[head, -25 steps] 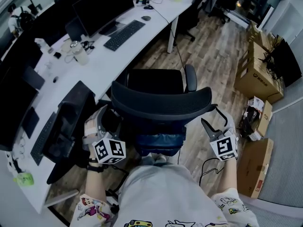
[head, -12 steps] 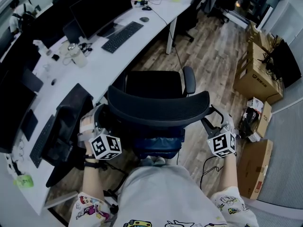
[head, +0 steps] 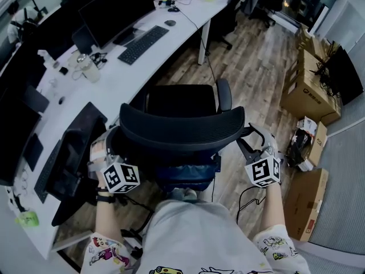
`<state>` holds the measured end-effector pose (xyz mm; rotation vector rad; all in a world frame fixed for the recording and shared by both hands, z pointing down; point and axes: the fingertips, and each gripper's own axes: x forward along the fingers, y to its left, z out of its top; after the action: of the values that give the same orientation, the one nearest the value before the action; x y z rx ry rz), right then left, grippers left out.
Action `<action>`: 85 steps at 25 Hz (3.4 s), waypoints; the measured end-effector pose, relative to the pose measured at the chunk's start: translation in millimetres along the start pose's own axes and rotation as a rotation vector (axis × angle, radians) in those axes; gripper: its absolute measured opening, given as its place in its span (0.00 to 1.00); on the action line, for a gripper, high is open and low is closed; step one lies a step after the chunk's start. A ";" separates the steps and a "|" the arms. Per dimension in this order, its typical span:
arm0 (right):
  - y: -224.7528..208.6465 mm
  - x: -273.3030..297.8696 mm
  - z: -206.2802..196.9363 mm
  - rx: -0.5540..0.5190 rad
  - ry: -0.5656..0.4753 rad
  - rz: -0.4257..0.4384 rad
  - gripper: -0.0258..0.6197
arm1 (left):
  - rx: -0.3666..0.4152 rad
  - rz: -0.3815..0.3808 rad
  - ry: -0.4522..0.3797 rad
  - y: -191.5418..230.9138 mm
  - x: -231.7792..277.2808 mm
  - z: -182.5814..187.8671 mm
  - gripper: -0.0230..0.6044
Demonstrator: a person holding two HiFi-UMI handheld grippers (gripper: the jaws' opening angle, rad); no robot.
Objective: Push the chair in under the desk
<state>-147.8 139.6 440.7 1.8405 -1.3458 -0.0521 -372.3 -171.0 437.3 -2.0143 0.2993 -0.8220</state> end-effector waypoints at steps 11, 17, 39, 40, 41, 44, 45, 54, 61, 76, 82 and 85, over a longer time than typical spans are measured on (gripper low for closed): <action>-28.9 39.7 -7.0 -0.006 -0.005 0.021 0.43 | -0.035 0.020 0.042 7.7 26.3 8.3 0.39; -47.0 64.0 -9.5 -0.006 -0.010 0.023 0.43 | -0.043 0.018 0.065 15.4 42.4 13.3 0.39; -107.4 142.9 -14.1 -0.010 -0.085 0.053 0.44 | -0.043 0.011 0.147 37.1 96.2 29.9 0.39; -110.4 145.2 -15.5 -0.015 -0.089 0.060 0.44 | -0.047 0.015 0.156 36.4 97.3 32.3 0.39; -113.6 147.7 -17.3 -0.021 -0.093 0.066 0.44 | -0.054 0.021 0.165 35.7 98.3 34.6 0.39; -123.0 156.3 -23.3 -0.035 -0.118 0.085 0.43 | -0.079 0.047 0.196 32.4 100.6 40.9 0.39; -126.1 159.4 -25.0 -0.040 -0.133 0.094 0.43 | -0.088 0.055 0.207 30.9 101.0 43.0 0.39; -162.8 182.4 -49.3 -0.106 -0.235 0.182 0.43 | -0.176 0.134 0.283 7.2 97.4 79.1 0.39; -182.4 194.0 -57.9 -0.134 -0.306 0.234 0.43 | -0.229 0.189 0.323 -1.9 96.1 98.7 0.40; -208.7 231.1 -56.6 -0.145 -0.343 0.256 0.43 | -0.259 0.204 0.372 5.7 120.0 109.5 0.40; -226.5 266.8 -50.9 -0.145 -0.337 0.259 0.43 | -0.273 0.227 0.381 18.6 146.7 110.6 0.40; -236.7 285.4 -52.3 -0.142 -0.321 0.266 0.43 | -0.278 0.236 0.384 24.6 163.3 113.3 0.40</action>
<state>180.2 -40.8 443.6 1.5661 -1.7523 -0.3061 -173.2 -191.5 446.7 -2.0101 0.8950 -1.0573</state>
